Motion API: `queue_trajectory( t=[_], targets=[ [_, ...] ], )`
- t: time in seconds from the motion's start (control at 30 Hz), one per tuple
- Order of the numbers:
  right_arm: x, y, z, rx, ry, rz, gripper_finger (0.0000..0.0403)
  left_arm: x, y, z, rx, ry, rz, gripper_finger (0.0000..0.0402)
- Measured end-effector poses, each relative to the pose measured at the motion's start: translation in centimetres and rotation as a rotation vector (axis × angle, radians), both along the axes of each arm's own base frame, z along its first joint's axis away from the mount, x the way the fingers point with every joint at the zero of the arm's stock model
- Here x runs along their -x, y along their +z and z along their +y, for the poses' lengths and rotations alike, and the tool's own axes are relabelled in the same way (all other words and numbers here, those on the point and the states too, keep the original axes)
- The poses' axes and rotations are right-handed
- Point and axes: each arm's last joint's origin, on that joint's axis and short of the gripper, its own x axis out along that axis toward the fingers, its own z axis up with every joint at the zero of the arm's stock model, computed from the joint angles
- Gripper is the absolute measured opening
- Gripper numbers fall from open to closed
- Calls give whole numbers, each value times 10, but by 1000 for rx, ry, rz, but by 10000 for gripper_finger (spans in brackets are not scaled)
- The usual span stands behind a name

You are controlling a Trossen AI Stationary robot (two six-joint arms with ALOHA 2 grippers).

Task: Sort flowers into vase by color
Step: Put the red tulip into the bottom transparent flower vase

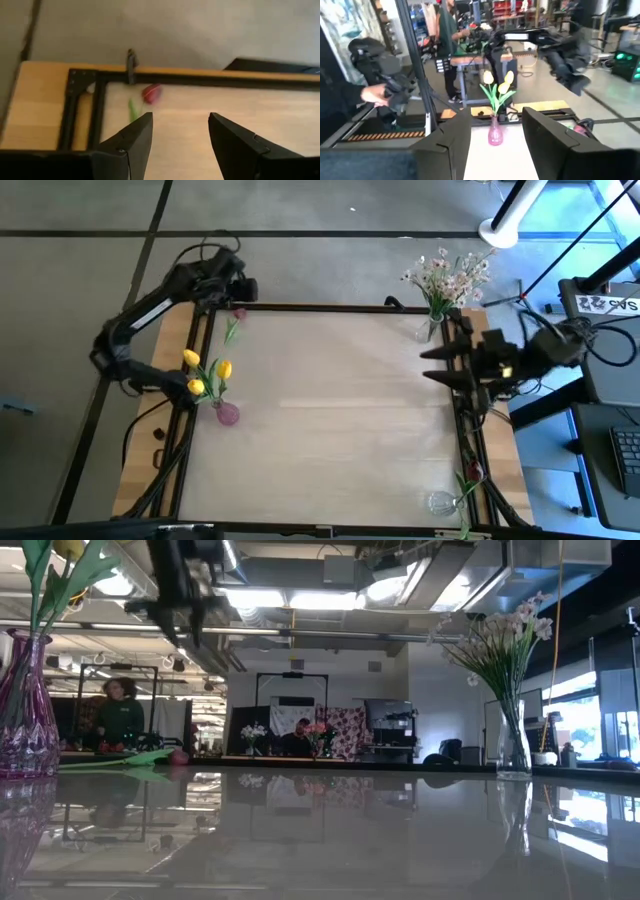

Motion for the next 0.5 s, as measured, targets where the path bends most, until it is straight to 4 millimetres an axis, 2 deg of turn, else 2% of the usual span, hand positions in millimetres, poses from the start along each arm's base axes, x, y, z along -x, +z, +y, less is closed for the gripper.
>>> queue_trajectory(
  t=[0.1, 0.23, 0.37, 0.5],
  targets=[
    [-7, -2, -14, 15, 31, 17, 192, -4, -24, 25, 96, 15, 85, 188],
    [-13, -7, -32, 22, 29, 77, 235, -7, -61, 50, 266, 22, 189, 188],
    [-15, -11, -48, 51, -19, 120, 278, -12, -97, 71, 395, 20, 247, 188],
    [-17, -10, -60, 96, -47, 103, 299, -18, -132, 86, 492, -20, 317, 188]
  ],
)
